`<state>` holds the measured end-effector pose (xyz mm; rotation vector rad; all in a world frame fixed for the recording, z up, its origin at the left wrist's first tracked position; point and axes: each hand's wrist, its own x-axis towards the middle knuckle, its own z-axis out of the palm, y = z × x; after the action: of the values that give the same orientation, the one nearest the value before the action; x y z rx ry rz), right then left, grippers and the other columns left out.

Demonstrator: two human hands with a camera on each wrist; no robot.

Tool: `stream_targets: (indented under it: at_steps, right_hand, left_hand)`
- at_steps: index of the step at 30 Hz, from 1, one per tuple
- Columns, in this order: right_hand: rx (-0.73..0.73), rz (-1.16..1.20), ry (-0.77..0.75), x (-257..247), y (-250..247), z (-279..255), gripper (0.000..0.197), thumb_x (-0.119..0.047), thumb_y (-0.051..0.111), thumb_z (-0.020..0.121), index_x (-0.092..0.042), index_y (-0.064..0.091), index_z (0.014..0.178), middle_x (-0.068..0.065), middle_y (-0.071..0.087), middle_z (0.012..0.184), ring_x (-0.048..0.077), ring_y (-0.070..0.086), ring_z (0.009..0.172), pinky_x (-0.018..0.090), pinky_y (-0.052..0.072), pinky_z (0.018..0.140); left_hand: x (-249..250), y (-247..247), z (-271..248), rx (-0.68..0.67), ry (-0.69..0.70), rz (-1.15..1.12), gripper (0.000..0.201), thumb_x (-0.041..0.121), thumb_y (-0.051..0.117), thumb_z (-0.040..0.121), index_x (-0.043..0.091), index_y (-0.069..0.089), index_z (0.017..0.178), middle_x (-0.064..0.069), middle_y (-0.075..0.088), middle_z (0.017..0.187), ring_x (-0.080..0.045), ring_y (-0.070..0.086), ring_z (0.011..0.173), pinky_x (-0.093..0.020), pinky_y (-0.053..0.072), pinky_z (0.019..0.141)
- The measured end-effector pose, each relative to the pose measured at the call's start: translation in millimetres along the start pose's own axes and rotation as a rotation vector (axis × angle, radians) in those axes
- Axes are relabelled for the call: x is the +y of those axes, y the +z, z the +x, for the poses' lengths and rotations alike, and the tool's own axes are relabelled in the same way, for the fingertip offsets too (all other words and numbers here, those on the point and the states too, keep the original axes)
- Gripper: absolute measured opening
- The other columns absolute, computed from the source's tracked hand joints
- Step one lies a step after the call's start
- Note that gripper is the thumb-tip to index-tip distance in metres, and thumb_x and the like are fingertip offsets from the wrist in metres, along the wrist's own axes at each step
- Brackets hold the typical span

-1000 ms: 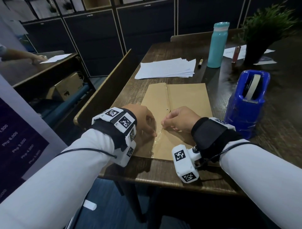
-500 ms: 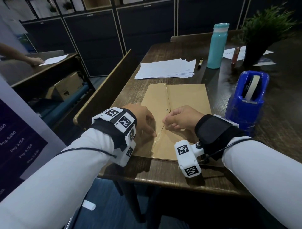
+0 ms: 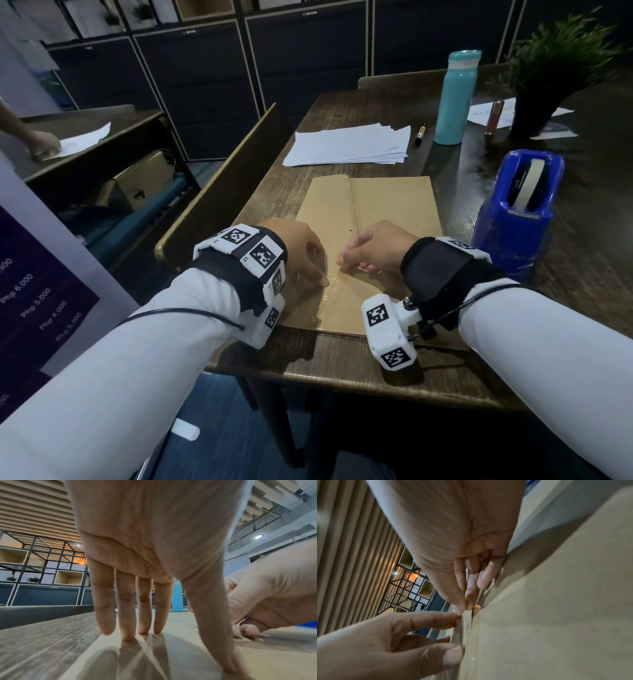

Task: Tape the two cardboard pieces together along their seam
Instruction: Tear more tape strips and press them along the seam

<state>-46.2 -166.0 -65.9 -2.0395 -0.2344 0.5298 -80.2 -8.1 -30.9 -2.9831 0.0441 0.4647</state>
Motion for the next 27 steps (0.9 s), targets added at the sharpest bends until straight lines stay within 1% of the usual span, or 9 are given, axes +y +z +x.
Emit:
stream_targets:
  at_steps: [4,5,6,8,10,14,19,23,27]
  right_hand:
    - [0.004,-0.005,-0.043,2.9,1.6,-0.6,0.007,-0.006,0.077,0.076,-0.005,0.073,0.081,-0.002,0.065,0.061,-0.003,0.051,0.037,0.015,0.041,0.044]
    - [0.005,-0.023,-0.055,3.6,1.6,-0.6,0.007,-0.007,0.077,0.076,-0.006,0.073,0.081,-0.003,0.065,0.061,-0.004,0.051,0.036,0.014,0.041,0.044]
    - [0.006,-0.04,-0.065,3.8,1.7,-0.5,0.007,-0.009,0.077,0.076,-0.007,0.073,0.081,-0.003,0.066,0.064,-0.004,0.052,0.039,0.015,0.041,0.045]
    - [0.01,-0.056,-0.077,4.4,1.7,-0.4,0.007,-0.011,0.078,0.075,-0.011,0.072,0.076,-0.001,0.068,0.071,0.003,0.056,0.053,0.017,0.042,0.05]
    - [0.016,-0.053,-0.087,5.1,1.5,-0.7,0.009,-0.011,0.078,0.075,-0.014,0.07,0.073,-0.001,0.069,0.074,0.007,0.057,0.061,0.017,0.042,0.051]
    - [0.018,-0.058,-0.104,5.7,2.1,-2.7,0.011,-0.009,0.078,0.075,-0.014,0.069,0.073,-0.004,0.066,0.07,0.003,0.055,0.058,0.012,0.04,0.046]
    - [0.035,-0.074,-0.106,6.5,3.9,-2.1,0.01,-0.009,0.079,0.074,-0.009,0.072,0.082,-0.004,0.064,0.068,0.006,0.054,0.06,0.018,0.042,0.054]
    - [0.052,-0.077,-0.095,6.7,5.4,-1.5,0.009,-0.011,0.079,0.074,-0.013,0.071,0.076,-0.002,0.065,0.068,0.009,0.053,0.06,0.021,0.044,0.053]
    - [0.053,-0.082,-0.093,6.3,5.3,-1.8,0.009,-0.01,0.079,0.074,-0.011,0.072,0.079,-0.002,0.065,0.067,0.009,0.052,0.058,0.021,0.043,0.053]
  left_hand:
    - [0.4,0.1,-0.2,0.002,-0.003,0.0,0.07,0.066,0.069,0.068,0.033,0.056,0.129,0.01,0.062,0.121,-0.016,0.058,0.108,-0.027,0.04,0.074]
    - [0.4,0.1,0.0,0.001,-0.004,0.0,0.07,0.067,0.069,0.068,0.033,0.056,0.129,0.01,0.062,0.12,-0.016,0.058,0.108,-0.027,0.04,0.074]
    - [0.5,0.1,0.3,0.0,-0.004,-0.001,0.07,0.067,0.069,0.068,0.033,0.057,0.129,0.01,0.062,0.12,-0.016,0.058,0.108,-0.027,0.04,0.074]
    - [0.4,0.3,0.6,0.001,-0.007,-0.006,0.07,0.067,0.069,0.068,0.033,0.057,0.128,0.01,0.063,0.119,-0.016,0.058,0.107,-0.027,0.041,0.073]
    - [0.6,0.6,0.5,0.002,-0.011,-0.008,0.07,0.067,0.069,0.067,0.033,0.057,0.128,0.01,0.063,0.119,-0.016,0.058,0.107,-0.027,0.041,0.073]
    - [1.5,-0.2,-0.4,0.002,-0.009,0.002,0.07,0.067,0.069,0.068,0.033,0.056,0.129,0.01,0.062,0.12,-0.016,0.058,0.107,-0.027,0.04,0.073]
    - [1.2,0.1,-0.7,0.007,-0.003,-0.007,0.07,0.066,0.069,0.068,0.032,0.057,0.128,0.009,0.063,0.12,-0.016,0.059,0.107,-0.027,0.045,0.077]
    - [0.8,0.6,-0.2,0.011,-0.003,-0.001,0.07,0.066,0.069,0.068,0.032,0.057,0.128,0.009,0.063,0.121,-0.017,0.059,0.107,-0.028,0.046,0.078]
    - [0.9,0.6,0.9,0.003,-0.002,0.004,0.069,0.066,0.069,0.068,0.032,0.058,0.128,0.008,0.063,0.12,-0.017,0.059,0.107,-0.027,0.043,0.076]
